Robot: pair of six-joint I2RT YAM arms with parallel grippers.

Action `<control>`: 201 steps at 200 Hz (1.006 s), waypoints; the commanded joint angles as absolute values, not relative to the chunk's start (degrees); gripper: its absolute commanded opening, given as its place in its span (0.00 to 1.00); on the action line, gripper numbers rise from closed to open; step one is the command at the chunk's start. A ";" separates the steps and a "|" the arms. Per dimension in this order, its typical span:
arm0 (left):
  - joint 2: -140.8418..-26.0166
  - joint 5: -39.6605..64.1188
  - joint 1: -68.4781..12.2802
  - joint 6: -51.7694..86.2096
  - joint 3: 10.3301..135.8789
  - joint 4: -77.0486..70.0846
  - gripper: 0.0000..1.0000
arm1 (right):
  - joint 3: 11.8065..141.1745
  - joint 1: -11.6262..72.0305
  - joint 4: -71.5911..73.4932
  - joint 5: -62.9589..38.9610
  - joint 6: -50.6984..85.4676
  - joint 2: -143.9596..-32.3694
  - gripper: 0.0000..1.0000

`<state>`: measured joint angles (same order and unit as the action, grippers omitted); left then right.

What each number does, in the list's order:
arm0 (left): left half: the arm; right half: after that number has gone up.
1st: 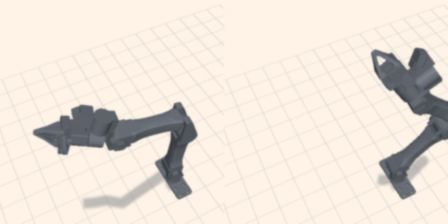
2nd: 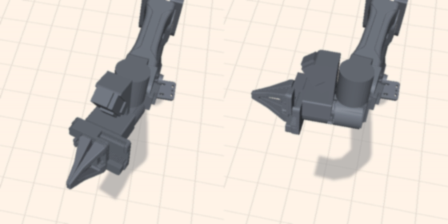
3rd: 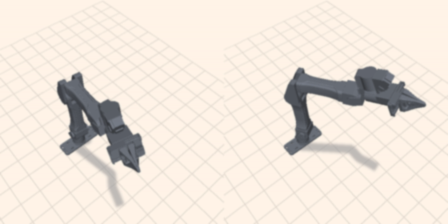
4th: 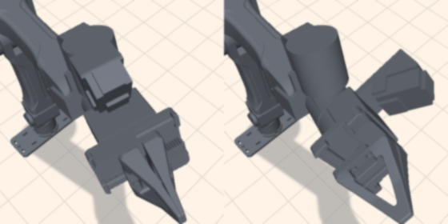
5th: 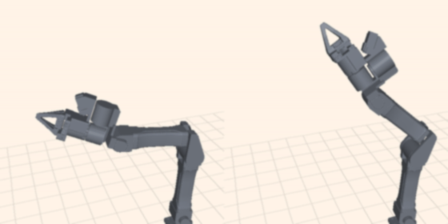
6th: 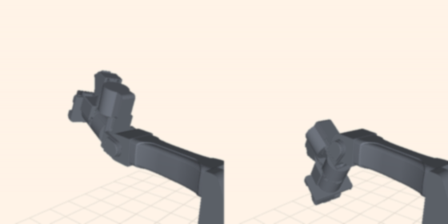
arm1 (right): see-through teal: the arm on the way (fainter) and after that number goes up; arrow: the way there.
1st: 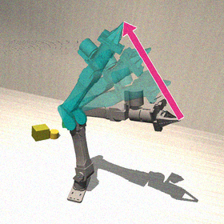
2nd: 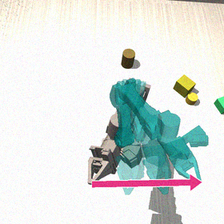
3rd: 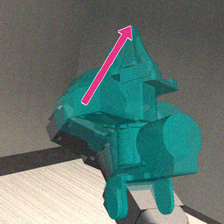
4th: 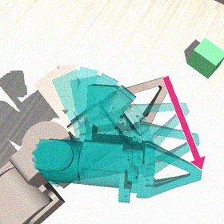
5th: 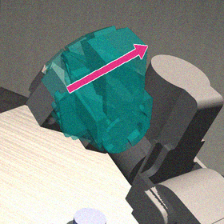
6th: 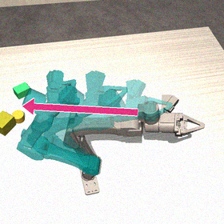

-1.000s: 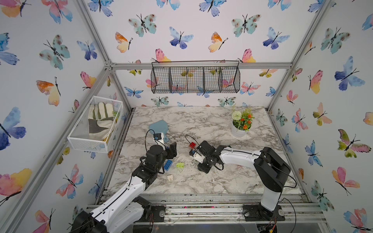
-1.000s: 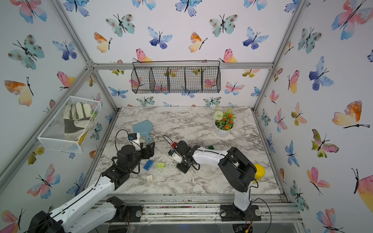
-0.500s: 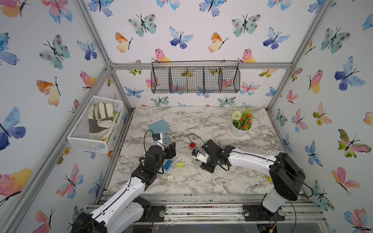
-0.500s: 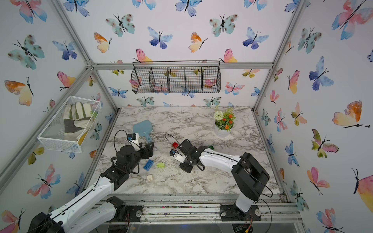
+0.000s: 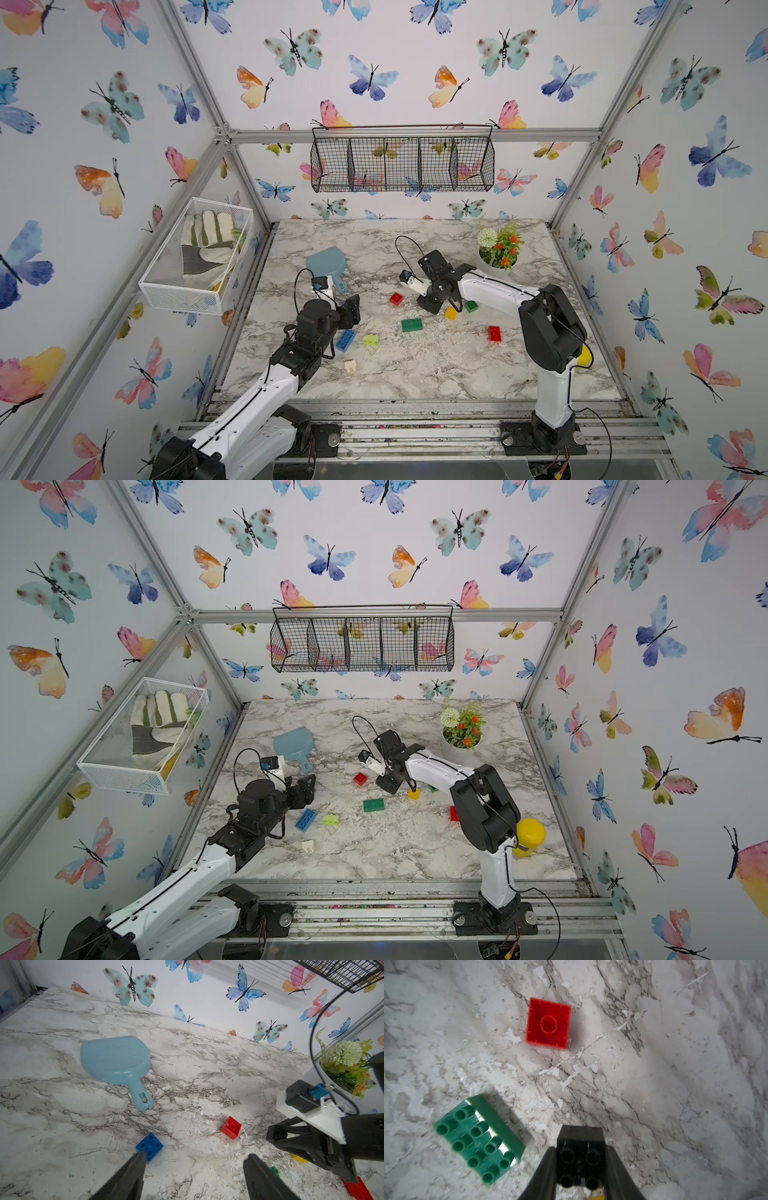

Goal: Assemble the number 1 with lego
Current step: Adjust the lego brick at the center of the board, then assemble the lego brick with the lego brick.

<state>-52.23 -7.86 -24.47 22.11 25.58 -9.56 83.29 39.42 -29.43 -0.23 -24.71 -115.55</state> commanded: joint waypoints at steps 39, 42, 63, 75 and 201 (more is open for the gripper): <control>-52.17 -6.79 -23.67 21.98 25.04 -10.66 0.79 | 81.70 40.24 -34.81 -9.96 -26.83 -115.10 0.08; -52.32 -6.74 -23.60 22.00 25.07 -10.79 0.79 | 81.46 40.25 -34.89 -10.38 -26.81 -114.93 0.08; -53.90 -6.00 -23.58 22.15 25.70 -11.43 0.79 | 79.20 40.35 -35.46 -14.77 -27.65 -112.79 0.08; -54.68 -5.80 -23.53 22.14 26.06 -11.46 0.79 | 78.19 40.34 -35.57 -16.20 -28.20 -111.54 0.08; -55.40 -7.07 -23.29 25.59 26.10 -10.65 0.79 | 86.74 46.63 -45.19 -4.02 -12.94 -111.46 0.08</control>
